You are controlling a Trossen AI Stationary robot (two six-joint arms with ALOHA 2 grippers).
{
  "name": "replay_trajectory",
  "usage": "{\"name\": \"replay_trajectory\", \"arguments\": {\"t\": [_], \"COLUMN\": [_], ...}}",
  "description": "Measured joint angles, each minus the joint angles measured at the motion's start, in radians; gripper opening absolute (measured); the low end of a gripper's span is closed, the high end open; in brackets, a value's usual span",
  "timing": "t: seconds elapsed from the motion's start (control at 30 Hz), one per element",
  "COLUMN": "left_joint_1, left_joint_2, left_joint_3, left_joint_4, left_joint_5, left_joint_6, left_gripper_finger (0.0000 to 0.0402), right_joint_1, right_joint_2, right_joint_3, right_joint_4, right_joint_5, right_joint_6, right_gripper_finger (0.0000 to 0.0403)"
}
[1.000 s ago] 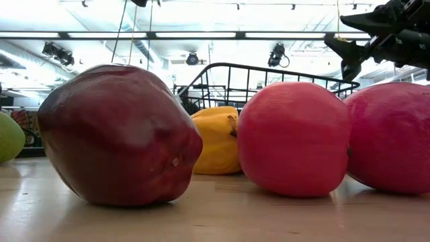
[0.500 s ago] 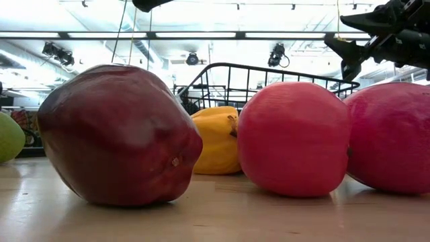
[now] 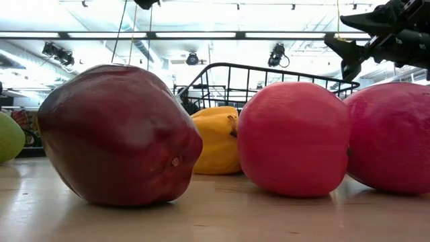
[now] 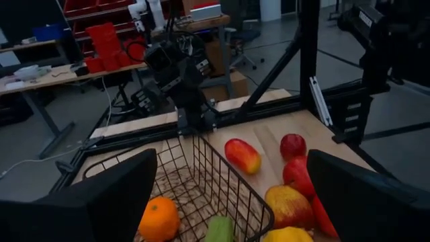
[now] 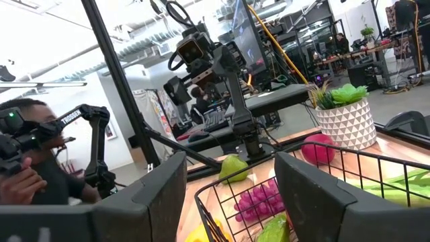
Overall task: Build produce basket
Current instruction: Put the red apple into the black wire basket
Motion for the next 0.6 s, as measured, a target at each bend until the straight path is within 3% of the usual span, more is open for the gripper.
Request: {"name": "replay_trajectory", "arguments": {"t": [0.6], "left_joint_1": [0.0], "left_joint_2": [0.01], "left_joint_3": [0.0], "left_joint_4": [-0.001], "left_joint_5": [0.0], "left_joint_6": [-0.052], "left_gripper_finger": [0.0389], "right_joint_1": [0.0], "right_joint_2": [0.0], "right_joint_3": [0.0], "right_joint_4": [0.0], "right_joint_5": [0.0], "right_joint_6": [0.0], "right_gripper_finger": [0.0231]}}
